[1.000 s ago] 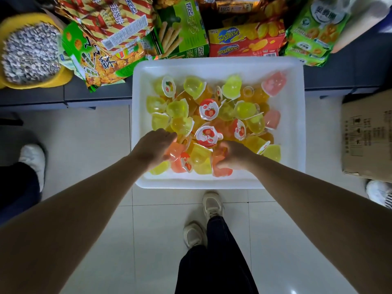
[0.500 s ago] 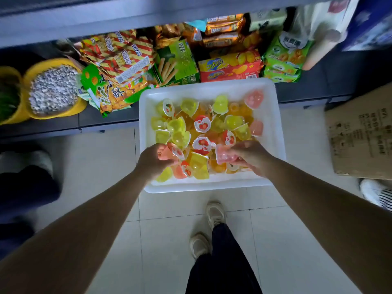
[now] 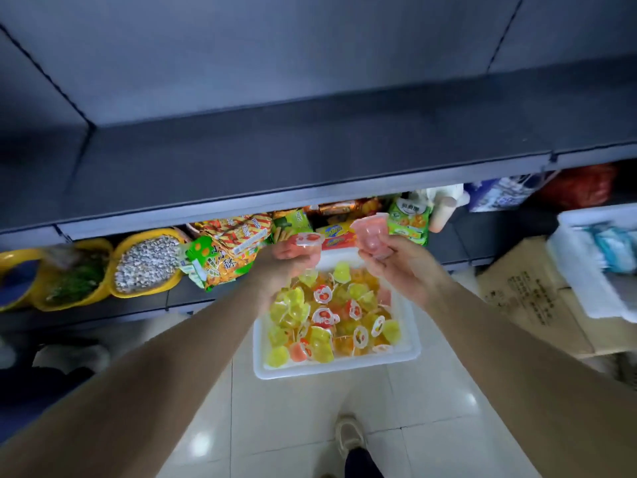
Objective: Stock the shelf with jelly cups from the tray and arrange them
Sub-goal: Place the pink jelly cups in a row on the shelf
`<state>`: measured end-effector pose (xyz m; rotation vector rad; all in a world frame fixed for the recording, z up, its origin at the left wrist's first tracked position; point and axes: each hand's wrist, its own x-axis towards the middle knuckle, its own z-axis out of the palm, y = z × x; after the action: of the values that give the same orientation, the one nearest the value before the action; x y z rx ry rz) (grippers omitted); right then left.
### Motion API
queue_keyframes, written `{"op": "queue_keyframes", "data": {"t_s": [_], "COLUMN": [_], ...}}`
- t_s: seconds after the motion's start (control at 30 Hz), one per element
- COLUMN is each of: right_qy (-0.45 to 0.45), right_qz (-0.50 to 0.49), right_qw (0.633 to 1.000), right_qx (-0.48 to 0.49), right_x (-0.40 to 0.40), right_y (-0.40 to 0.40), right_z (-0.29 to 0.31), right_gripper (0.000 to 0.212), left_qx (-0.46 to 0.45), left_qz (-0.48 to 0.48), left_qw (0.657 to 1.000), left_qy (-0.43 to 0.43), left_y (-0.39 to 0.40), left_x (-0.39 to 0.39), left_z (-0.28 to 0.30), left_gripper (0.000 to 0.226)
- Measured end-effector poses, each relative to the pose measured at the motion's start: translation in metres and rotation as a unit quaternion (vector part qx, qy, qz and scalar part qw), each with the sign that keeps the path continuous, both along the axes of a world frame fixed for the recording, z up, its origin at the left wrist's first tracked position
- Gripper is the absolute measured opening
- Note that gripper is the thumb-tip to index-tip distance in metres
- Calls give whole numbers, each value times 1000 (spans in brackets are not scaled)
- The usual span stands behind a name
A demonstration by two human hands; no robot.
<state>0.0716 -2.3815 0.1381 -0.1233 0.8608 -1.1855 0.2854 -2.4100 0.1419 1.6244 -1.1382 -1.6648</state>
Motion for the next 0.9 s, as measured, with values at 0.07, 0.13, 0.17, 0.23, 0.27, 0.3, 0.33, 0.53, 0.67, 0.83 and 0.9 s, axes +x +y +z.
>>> {"op": "queue_keyframes", "data": {"t_s": [0.07, 0.13, 0.17, 0.23, 0.27, 0.3, 0.33, 0.53, 0.67, 0.83, 0.9], "right_qy": [16, 58, 83, 129, 140, 146, 150, 214, 284, 344, 397], "right_qz": [17, 56, 70, 60, 47, 33, 23, -51, -89, -105, -108], "right_qw": [998, 988, 981, 969, 964, 959, 954, 924, 895, 870, 850], "right_qx": [-52, -129, -164, -203, -221, -240, -259, -313, -332, -337, -329], "right_x": [-5, -8, -10, -14, -16, -18, -20, -45, -76, -130, -155], "right_y": [-3, -5, -5, -5, -6, -6, -5, -20, -39, -96, -137], "right_z": [51, 105, 132, 184, 209, 233, 258, 384, 440, 463, 462], "right_gripper": [24, 25, 30, 29, 22, 20, 27, 22, 18, 34, 39], "left_qx": [-37, -76, -95, -139, -163, -184, -205, -330, -389, -409, -406], "left_qz": [-15, -21, -17, -8, -11, -14, -15, -26, -1, 42, 57], "left_qw": [999, 996, 995, 990, 986, 982, 978, 943, 920, 910, 911], "left_qy": [16, 29, 26, 17, 20, 26, 33, 43, 54, 56, 52], "left_y": [-4, -9, -12, -17, -21, -24, -26, -48, -74, -145, -181], "left_x": [-1, -5, -8, -16, -20, -25, -30, -72, -113, -167, -194], "left_z": [50, 100, 125, 174, 197, 220, 243, 364, 425, 445, 442], "left_gripper": [54, 40, 36, 38, 42, 42, 36, 28, 23, 22, 23]}}
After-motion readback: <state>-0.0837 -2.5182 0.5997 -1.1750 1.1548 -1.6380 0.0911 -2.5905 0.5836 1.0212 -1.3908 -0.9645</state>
